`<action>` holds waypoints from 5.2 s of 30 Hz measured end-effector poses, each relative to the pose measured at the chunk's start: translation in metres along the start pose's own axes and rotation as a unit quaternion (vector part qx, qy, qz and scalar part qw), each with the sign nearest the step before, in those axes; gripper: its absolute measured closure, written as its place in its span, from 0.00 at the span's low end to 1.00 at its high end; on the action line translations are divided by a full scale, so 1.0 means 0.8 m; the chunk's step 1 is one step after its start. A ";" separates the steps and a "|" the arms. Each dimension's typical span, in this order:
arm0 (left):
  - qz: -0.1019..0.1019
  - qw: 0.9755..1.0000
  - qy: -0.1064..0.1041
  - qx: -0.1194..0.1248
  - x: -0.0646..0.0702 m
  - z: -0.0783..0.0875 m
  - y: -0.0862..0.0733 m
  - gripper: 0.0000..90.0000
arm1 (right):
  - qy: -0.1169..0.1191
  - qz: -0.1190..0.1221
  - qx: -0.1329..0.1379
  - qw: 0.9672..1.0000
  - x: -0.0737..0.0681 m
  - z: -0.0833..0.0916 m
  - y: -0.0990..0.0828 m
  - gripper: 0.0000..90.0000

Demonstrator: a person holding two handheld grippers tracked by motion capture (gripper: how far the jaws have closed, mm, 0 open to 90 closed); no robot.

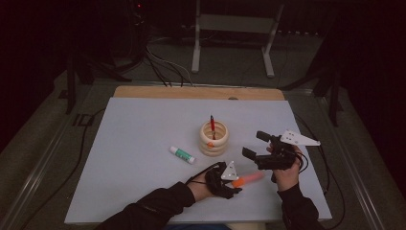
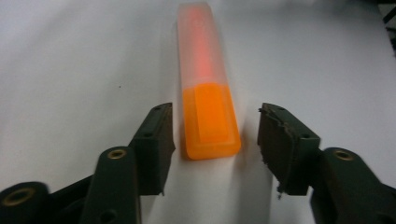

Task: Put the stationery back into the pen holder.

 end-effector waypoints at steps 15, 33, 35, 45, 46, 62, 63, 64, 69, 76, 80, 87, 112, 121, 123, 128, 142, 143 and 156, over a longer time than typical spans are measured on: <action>0.012 1.000 -0.008 0.001 -0.006 -0.006 0.004 0.73 | 0.002 -0.002 -0.001 1.000 0.001 -0.001 -0.001 0.03; 0.018 1.000 0.003 0.009 -0.022 0.039 0.024 0.73 | 0.010 -0.005 0.000 1.000 -0.005 -0.003 0.000 0.03; 0.015 1.000 0.003 0.003 -0.023 0.046 0.024 0.73 | 0.012 -0.005 0.002 1.000 -0.006 -0.003 0.001 0.03; 0.018 1.000 0.006 -0.006 -0.027 0.081 0.021 0.73 | 0.016 0.018 0.007 1.000 -0.012 -0.005 0.003 0.03; 0.019 1.000 0.007 -0.007 -0.028 0.085 0.021 0.73 | 0.016 0.023 0.006 1.000 -0.013 -0.005 0.003 0.03; 0.021 1.000 0.017 -0.013 -0.034 0.152 0.016 0.73 | 0.025 0.123 -0.009 0.992 -0.040 -0.009 0.011 0.03; 0.021 1.000 0.018 -0.014 -0.035 0.155 0.016 0.73 | 0.028 0.123 -0.012 0.992 -0.042 -0.010 0.012 0.03; 0.023 0.999 0.019 -0.016 -0.035 0.157 0.015 0.73 | 0.030 0.122 -0.017 0.992 -0.043 -0.011 0.012 0.03; 0.022 0.999 0.020 -0.024 -0.038 0.171 0.011 0.73 | 0.029 0.143 -0.035 0.989 -0.051 -0.016 0.009 0.01; 0.021 0.999 0.016 -0.030 -0.038 0.187 0.009 0.73 | 0.021 0.203 -0.059 0.977 -0.069 -0.024 0.008 0.01; 0.022 0.999 0.013 -0.026 -0.038 0.198 0.010 0.73 | 0.006 0.254 -0.073 0.964 -0.084 -0.030 0.003 0.01; 0.025 0.999 0.009 -0.024 -0.043 0.211 0.014 0.73 | 0.006 0.304 -0.103 0.947 -0.107 -0.039 -0.011 0.01; 0.061 0.998 -0.004 -0.029 -0.052 0.209 0.016 0.73 | -0.013 0.502 -0.188 0.844 -0.155 -0.063 -0.085 0.43; 0.086 0.996 -0.002 -0.032 -0.056 0.205 0.018 0.73 | -0.040 0.605 -0.173 0.776 -0.171 -0.071 -0.100 0.62; 0.086 0.996 -0.005 -0.034 -0.055 0.203 0.019 0.73 | -0.043 0.623 -0.170 0.762 -0.174 -0.073 -0.102 0.65; 0.087 0.996 -0.007 -0.035 -0.053 0.200 0.022 0.73 | -0.057 0.670 -0.165 0.721 -0.177 -0.078 -0.109 0.71; 0.097 0.995 0.000 -0.002 -0.057 0.200 0.023 0.63 | -0.066 0.687 -0.172 0.702 -0.174 -0.078 -0.112 0.84; 0.095 0.995 0.000 0.004 -0.058 0.202 0.023 0.60 | -0.065 0.680 -0.171 0.710 -0.174 -0.078 -0.110 0.84; 0.100 0.990 0.031 0.094 -0.062 0.228 0.028 0.51 | -0.062 0.616 -0.174 0.766 -0.167 -0.072 -0.091 0.84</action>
Point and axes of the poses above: each handheld gripper's, and its own axes: z roughly backward along the jaws, y roughly out of its top, x roughly to its right, the point moved 3 cm from there along -z, roughly forward along the jaws, and after that the axes turned 11 degrees about x, right-handed, at the moved point
